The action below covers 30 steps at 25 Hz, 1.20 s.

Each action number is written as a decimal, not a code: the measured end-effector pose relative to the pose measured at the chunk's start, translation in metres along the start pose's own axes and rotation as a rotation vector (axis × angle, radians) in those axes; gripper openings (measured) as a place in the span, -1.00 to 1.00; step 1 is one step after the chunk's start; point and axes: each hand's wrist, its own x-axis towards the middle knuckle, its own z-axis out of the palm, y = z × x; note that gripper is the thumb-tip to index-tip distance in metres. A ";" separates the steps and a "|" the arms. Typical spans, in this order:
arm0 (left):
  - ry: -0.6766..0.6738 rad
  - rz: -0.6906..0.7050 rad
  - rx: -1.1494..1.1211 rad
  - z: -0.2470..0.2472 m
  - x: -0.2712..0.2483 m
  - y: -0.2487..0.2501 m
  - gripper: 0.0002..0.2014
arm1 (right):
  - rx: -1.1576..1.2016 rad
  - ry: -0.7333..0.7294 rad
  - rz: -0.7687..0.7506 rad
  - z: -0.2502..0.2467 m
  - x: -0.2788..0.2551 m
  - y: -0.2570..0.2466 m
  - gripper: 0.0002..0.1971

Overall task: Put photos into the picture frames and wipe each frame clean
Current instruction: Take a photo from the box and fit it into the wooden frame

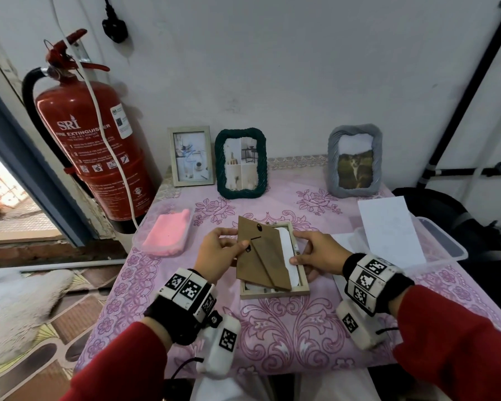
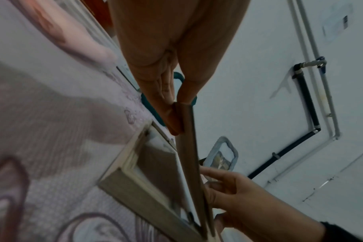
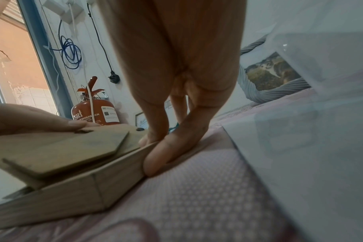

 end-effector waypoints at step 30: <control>-0.085 0.097 0.477 0.001 0.021 -0.027 -0.62 | -0.145 0.000 0.014 0.004 -0.002 -0.007 -0.32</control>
